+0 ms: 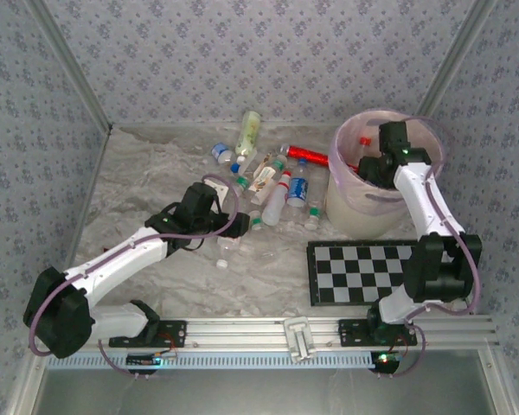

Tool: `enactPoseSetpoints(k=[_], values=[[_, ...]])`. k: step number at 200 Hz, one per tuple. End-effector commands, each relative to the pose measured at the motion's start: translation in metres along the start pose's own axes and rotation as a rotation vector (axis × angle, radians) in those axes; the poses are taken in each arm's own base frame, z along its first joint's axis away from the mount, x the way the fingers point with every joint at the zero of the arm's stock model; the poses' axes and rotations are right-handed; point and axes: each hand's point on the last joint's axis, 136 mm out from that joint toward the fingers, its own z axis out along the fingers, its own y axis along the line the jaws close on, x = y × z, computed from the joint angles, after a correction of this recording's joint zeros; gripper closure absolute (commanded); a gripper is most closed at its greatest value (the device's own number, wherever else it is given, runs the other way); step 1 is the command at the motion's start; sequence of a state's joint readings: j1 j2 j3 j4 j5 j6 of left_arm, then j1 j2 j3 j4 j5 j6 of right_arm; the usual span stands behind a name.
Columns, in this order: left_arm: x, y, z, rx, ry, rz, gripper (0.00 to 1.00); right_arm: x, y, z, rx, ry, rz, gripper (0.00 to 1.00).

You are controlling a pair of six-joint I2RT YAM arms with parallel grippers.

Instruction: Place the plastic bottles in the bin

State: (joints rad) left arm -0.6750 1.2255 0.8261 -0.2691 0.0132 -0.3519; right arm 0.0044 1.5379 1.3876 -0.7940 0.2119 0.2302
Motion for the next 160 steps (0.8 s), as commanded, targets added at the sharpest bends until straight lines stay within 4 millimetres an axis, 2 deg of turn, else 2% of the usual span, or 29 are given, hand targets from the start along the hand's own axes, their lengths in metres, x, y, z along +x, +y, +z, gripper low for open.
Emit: enactPoseSetpoints(k=[1,21,53,81,93,110,131,139,151,160], values=[[0.001,0.006,-0.002,-0.019,0.017,-0.012,0.01,-0.017,-0.007,-0.049,-0.012,-0.088,0.001,0.0],[-0.004,0.013,-0.004,-0.01,0.01,-0.065,0.01,-0.023,-0.009,-0.076,-0.041,-0.146,0.011,0.0],[-0.028,0.029,-0.005,-0.007,-0.04,-0.149,0.01,-0.028,-0.004,-0.119,-0.138,-0.252,0.034,0.0],[-0.066,0.045,0.001,-0.04,-0.093,-0.132,0.02,-0.029,0.004,-0.152,-0.247,-0.331,0.044,0.0],[-0.09,0.052,0.007,-0.057,-0.127,-0.114,0.03,-0.027,0.009,-0.163,-0.295,-0.349,0.048,0.0],[-0.126,0.062,0.022,-0.071,-0.177,-0.115,0.06,-0.022,0.017,-0.17,-0.358,-0.357,0.054,0.0],[-0.169,0.073,0.05,-0.079,-0.223,-0.114,0.11,-0.013,0.024,-0.169,-0.404,-0.339,0.07,0.0],[-0.179,0.079,0.066,-0.083,-0.214,-0.121,0.15,-0.008,0.027,-0.168,-0.418,-0.328,0.071,0.0],[-0.192,0.085,0.087,-0.072,-0.199,-0.132,0.27,-0.003,0.028,-0.167,-0.424,-0.324,0.065,0.0],[-0.199,0.088,0.104,-0.064,-0.172,-0.133,0.3,-0.001,0.029,-0.169,-0.426,-0.333,0.052,0.0]])
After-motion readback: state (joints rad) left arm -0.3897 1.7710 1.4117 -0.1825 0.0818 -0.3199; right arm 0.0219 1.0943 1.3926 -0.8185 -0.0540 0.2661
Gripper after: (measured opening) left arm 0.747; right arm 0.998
